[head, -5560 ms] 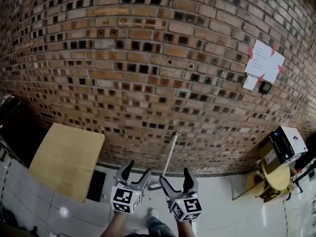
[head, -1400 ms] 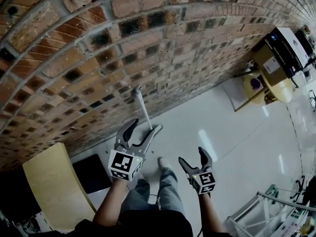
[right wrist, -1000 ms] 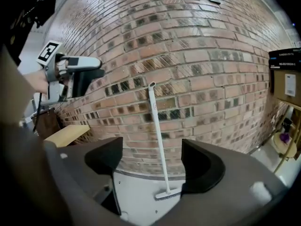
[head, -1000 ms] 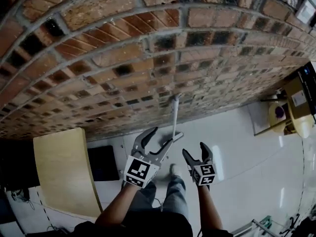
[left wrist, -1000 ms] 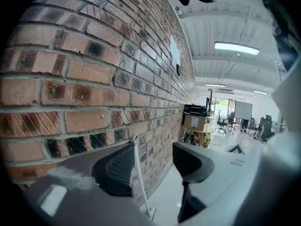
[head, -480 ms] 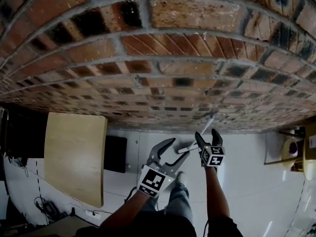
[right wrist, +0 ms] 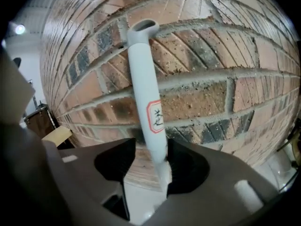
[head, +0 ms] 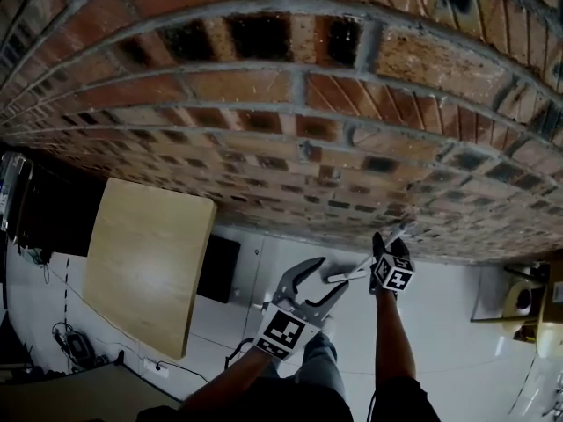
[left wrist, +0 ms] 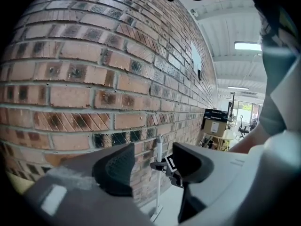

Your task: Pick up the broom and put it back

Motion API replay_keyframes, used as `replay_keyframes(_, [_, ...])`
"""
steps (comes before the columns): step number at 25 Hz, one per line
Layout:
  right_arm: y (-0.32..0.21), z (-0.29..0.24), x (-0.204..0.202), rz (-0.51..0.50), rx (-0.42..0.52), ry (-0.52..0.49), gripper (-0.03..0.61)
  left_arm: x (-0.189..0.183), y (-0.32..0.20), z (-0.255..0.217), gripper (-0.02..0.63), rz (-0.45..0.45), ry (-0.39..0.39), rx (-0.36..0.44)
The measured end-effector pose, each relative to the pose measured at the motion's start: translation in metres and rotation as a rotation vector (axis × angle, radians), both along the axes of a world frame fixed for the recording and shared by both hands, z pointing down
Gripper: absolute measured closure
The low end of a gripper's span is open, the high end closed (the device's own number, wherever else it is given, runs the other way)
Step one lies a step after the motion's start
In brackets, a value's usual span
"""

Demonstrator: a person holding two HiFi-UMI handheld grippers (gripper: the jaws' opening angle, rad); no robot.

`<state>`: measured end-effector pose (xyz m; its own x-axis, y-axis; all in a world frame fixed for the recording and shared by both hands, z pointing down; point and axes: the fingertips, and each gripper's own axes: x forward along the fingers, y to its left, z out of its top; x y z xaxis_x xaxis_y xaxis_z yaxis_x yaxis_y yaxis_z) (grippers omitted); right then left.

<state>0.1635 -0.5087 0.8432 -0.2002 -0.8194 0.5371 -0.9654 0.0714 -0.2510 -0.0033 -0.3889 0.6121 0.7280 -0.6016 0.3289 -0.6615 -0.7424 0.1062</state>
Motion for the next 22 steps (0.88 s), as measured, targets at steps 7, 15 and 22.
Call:
replay_keyframes(7, [0.043, -0.006, -0.004, -0.013, -0.02, 0.051, 0.468, -0.014, 0.002, 0.001, 0.36, -0.033, 0.018, -0.005])
replay_keyframes(15, [0.116, -0.063, -0.011, 0.013, 0.021, 0.137, 0.484, -0.033, 0.008, -0.009, 0.362, -0.066, 0.076, -0.017])
replay_keyframes(22, [0.13, -0.178, -0.044, -0.018, 0.206, 0.153, 0.486, -0.061, 0.006, -0.053, 0.36, -0.126, 0.094, 0.047])
